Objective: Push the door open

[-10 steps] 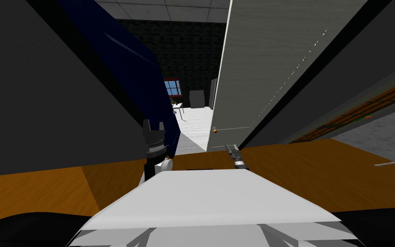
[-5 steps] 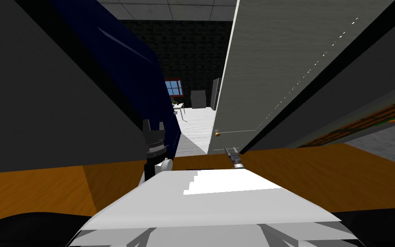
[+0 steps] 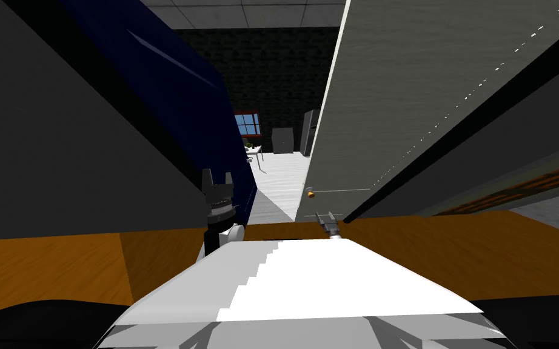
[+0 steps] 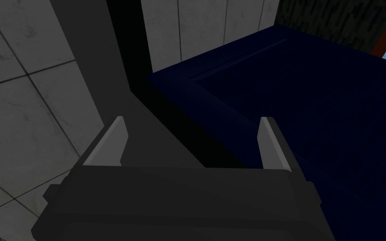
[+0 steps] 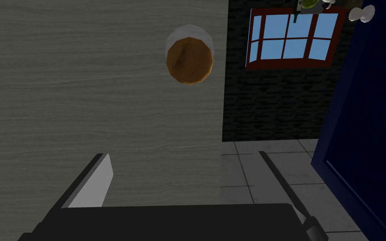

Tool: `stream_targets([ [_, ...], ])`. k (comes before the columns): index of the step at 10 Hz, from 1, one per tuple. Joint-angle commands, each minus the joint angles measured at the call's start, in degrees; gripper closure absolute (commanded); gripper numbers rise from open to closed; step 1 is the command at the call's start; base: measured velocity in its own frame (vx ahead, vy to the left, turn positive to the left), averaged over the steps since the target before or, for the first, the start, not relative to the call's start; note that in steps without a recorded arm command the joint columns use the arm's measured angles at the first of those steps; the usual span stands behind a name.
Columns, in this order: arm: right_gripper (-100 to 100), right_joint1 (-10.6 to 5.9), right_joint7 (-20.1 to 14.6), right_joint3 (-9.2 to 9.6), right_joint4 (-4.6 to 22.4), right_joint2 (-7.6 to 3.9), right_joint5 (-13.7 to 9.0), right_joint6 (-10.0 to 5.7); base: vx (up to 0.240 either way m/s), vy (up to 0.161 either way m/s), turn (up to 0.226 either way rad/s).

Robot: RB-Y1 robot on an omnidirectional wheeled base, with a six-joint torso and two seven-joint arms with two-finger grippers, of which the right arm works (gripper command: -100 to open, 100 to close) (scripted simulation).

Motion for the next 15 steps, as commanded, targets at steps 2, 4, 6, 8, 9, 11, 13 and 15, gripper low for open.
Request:
stream_targets([
  [2, -100, -0.51, 2.55, -0.93, 2.87, 1.08, 1.41, -0.69, 0.108, -0.014, 0.045],
  [4, -100, -1.04, 2.56, -0.95, 3.2, -0.47, 0.97, -0.72, 0.08, -0.004, 0.014],
  [6, -100, -1.43, 3.01, -1.08, 3.69, -1.09, 0.9, -0.67, 0.184, -0.009, 0.021],
  [8, -100, -1.88, 3.52, -1.23, 4.25, -0.98, 0.82, -0.62, 0.196, -0.013, 0.019],
  [9, -100, -2.1, 3.76, -1.3, 4.52, -0.62, 0.78, -0.59, 0.192, -0.011, 0.021],
  [11, -100, -2.55, 4.28, -1.45, 5.09, 0.9, 0.7, -0.54, 0.211, -0.019, 0.02],
  [13, -100, -2.58, 4.38, -1.46, 5.14, 1.42, 0.7, -0.56, 0.138, 0.02, 0.014],
  [15, 100, -2.58, 4.38, -1.46, 5.14, 1.42, 0.7, -0.56, -0.017, -0.004, 0.005],
])
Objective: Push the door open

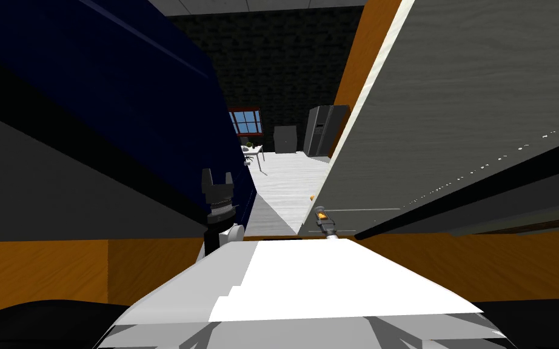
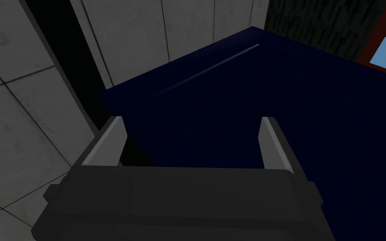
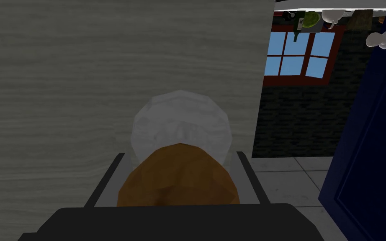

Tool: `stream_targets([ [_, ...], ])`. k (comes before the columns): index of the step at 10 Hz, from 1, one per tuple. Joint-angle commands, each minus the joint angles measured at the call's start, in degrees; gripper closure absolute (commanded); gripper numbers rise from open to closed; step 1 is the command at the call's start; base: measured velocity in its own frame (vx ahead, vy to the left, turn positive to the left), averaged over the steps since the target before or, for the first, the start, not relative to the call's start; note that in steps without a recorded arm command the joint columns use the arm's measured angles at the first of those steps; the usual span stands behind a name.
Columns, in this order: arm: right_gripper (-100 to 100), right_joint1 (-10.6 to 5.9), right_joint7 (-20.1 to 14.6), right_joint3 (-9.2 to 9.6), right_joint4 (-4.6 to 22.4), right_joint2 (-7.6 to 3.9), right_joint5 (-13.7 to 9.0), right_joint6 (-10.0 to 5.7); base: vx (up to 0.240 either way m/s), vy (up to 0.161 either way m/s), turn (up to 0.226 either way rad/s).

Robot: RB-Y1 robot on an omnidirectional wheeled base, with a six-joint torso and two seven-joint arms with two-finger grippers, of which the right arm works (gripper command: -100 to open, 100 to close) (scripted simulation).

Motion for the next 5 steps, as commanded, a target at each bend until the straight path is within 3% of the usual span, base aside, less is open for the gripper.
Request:
stream_targets([
  [1, 100, 0.15, 0.0, 0.0, 0.03, -0.01, 0.02, -0.08, -0.015, -0.006, 0.016],
  [4, 100, 0.15, 0.0, 0.0, 0.03, -0.01, 0.02, -0.08, 0.0, 0.0, 0.0],
  [5, 100, -0.24, -1.95, 0.41, 0.07, -0.35, -1.05, 0.04, 0.023, -0.002, 0.018],
])
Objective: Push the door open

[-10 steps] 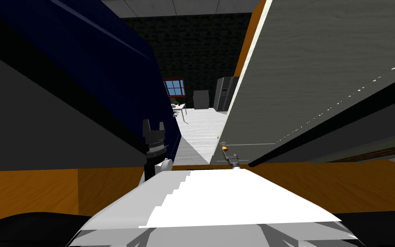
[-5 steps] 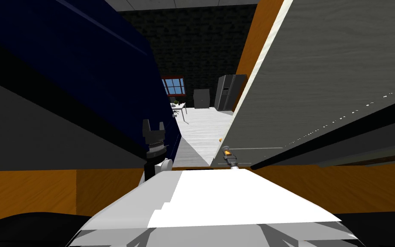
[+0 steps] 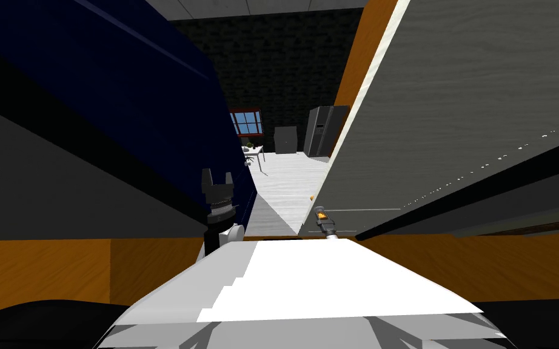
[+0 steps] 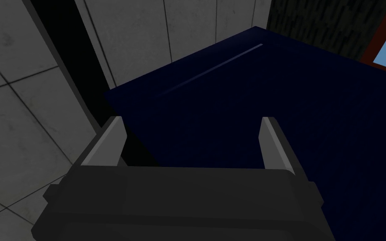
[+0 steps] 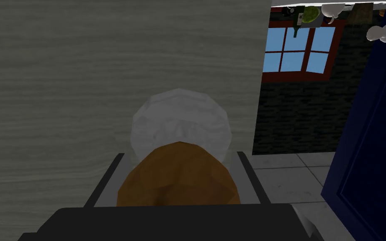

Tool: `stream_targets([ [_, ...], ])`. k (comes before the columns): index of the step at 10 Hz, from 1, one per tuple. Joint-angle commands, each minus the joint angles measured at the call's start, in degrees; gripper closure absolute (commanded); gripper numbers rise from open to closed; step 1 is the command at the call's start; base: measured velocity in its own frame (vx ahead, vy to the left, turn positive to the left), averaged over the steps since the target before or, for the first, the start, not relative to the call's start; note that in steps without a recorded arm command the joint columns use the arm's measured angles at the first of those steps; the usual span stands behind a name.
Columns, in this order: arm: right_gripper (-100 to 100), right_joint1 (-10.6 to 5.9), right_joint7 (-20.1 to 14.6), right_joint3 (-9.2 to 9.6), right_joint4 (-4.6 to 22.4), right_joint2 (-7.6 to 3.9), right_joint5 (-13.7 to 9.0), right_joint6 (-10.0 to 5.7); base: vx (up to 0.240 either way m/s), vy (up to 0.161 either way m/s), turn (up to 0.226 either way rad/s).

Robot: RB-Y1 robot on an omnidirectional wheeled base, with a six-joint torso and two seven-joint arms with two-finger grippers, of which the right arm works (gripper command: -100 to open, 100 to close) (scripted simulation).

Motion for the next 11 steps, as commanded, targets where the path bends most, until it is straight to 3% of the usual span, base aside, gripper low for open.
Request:
stream_targets([
  [1, 100, -0.16, -1.92, 0.22, -0.07, -0.34, -1.0, -0.06, 0.035, -0.001, 0.013],
  [8, 100, -0.81, -11.79, 1.95, 0.3, -1.82, -7.06, -0.17, 0.036, -0.003, 0.017],
  [9, 100, -0.81, -12.22, 1.95, 0.3, -1.82, -7.06, -0.17, 0.039, -0.01, 0.012],
  [11, 100, -1.07, -15.57, 2.65, 0.46, -2.28, -9.5, -0.21, 0.036, -0.005, 0.014],
])
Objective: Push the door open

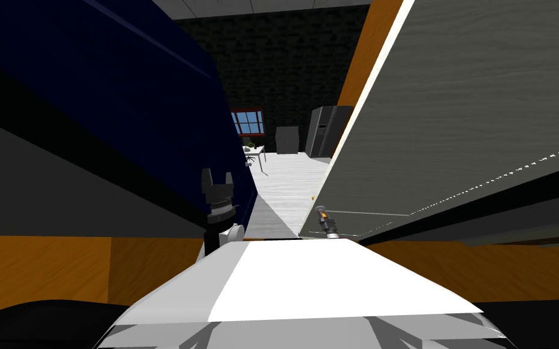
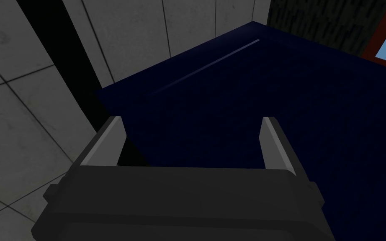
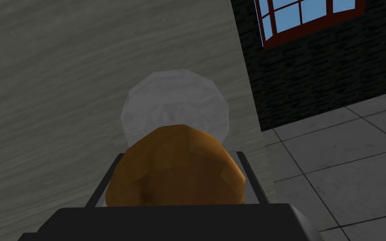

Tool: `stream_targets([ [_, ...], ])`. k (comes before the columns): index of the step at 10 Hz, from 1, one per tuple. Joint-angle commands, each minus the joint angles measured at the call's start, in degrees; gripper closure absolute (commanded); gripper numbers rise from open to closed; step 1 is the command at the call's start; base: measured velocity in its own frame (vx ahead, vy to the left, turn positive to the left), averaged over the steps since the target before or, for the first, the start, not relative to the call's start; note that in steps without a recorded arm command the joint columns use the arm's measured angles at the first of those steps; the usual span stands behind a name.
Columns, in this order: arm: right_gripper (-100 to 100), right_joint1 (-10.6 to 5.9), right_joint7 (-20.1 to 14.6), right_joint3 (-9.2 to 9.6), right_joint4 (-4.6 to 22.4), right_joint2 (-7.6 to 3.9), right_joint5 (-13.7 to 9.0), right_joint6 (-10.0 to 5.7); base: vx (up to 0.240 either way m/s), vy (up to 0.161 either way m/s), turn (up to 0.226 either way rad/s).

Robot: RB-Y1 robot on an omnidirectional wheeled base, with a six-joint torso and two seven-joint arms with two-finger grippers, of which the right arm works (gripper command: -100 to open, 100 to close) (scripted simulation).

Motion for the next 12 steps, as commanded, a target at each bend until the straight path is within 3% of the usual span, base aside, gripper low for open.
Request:
stream_targets([
  [1, 100, -0.61, -1.78, -0.39, 0.03, -0.63, -1.12, -0.21, 0.038, -0.009, 0.001],
  [4, 100, -1.04, -7.37, 0.75, 0.28, -1.3, -5.11, -0.28, 0.045, -0.011, 0.017],
  [5, 100, -1.04, -8.09, 0.75, 0.28, -1.3, -5.11, -0.28, 0.045, -0.003, 0.005],
  [7, 100, -1.36, -11.73, 1.62, 0.47, -1.69, -8.12, -0.33, 0.056, -0.026, 0.013],
  [8, 100, -1.36, -12.64, 1.62, 0.47, -1.69, -8.12, -0.33, 0.044, -0.029, -0.002],
  [9, 100, -1.52, -14.77, 2.05, 0.56, -1.88, -9.62, -0.36, 0.037, -0.025, 0.005],
  [10, -100, -0.82, -11.83, 1.5, 0.18, -2.04, -8.12, -0.65, 0.009, 0.013, -0.024],
  [12, -100, 0.11, -9.35, 0.88, 0.13, -2.32, -7.08, -1.17, -0.03, 0.046, -0.038],
])
